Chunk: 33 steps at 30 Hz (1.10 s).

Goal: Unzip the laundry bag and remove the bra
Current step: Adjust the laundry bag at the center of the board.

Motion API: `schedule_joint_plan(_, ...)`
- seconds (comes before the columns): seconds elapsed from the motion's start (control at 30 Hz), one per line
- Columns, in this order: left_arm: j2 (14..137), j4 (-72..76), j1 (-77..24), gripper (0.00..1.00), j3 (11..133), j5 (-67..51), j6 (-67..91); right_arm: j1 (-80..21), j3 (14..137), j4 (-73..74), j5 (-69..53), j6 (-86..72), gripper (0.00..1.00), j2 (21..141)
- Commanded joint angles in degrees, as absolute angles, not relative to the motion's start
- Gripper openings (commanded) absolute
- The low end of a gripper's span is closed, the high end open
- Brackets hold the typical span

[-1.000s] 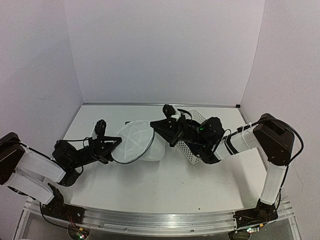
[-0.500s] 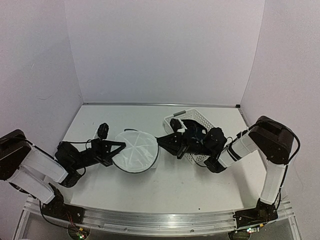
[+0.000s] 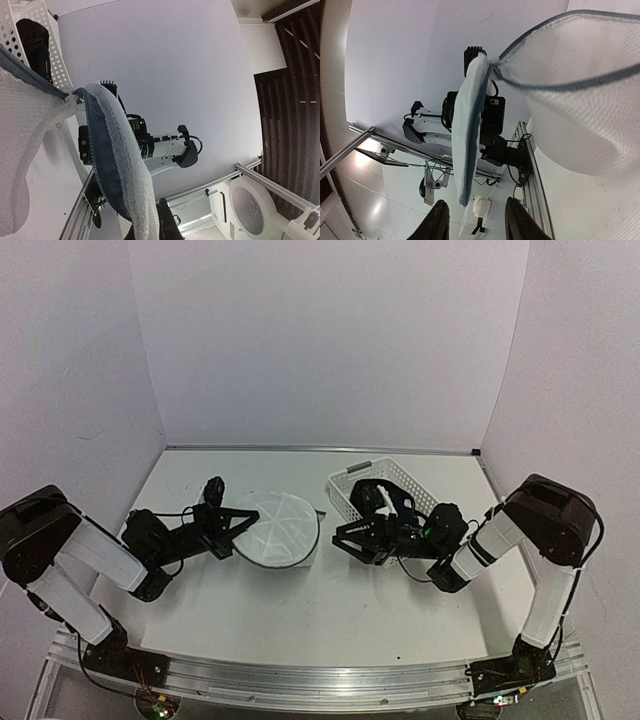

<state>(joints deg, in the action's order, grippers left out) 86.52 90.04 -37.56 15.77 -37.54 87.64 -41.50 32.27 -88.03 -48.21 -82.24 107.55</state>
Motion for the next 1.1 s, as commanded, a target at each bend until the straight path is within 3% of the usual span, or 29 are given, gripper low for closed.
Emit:
schedule_joint_plan(0.0,88.41,93.70,-35.00,0.00,22.15,-40.16,89.80,-40.45,29.93,-88.81,-48.96,-73.23,0.42,101.69)
schedule_joint_plan(0.23,95.98,93.82,-34.33,0.00,34.55,-42.80,91.80,-40.43,28.38,-70.55,-47.23,-53.43,0.46,91.19)
schedule_joint_plan(0.47,101.64,93.78,-33.50,0.00,35.16,-43.40,93.14,-42.36,32.13,-29.36,-34.52,-22.04,0.48,76.37)
schedule_joint_plan(0.73,103.51,94.31,-33.85,0.00,25.11,-43.77,97.28,-47.42,26.95,-26.59,-20.35,-1.06,0.51,65.42)
schedule_joint_plan(0.8,103.79,94.33,-34.62,0.00,23.28,-44.27,98.42,-49.54,25.45,-27.82,-17.59,6.35,0.56,64.15)
schedule_joint_plan(1.07,102.64,94.53,-36.82,0.00,17.86,-44.21,102.87,-58.01,24.78,-33.19,-10.03,25.87,0.59,67.25)
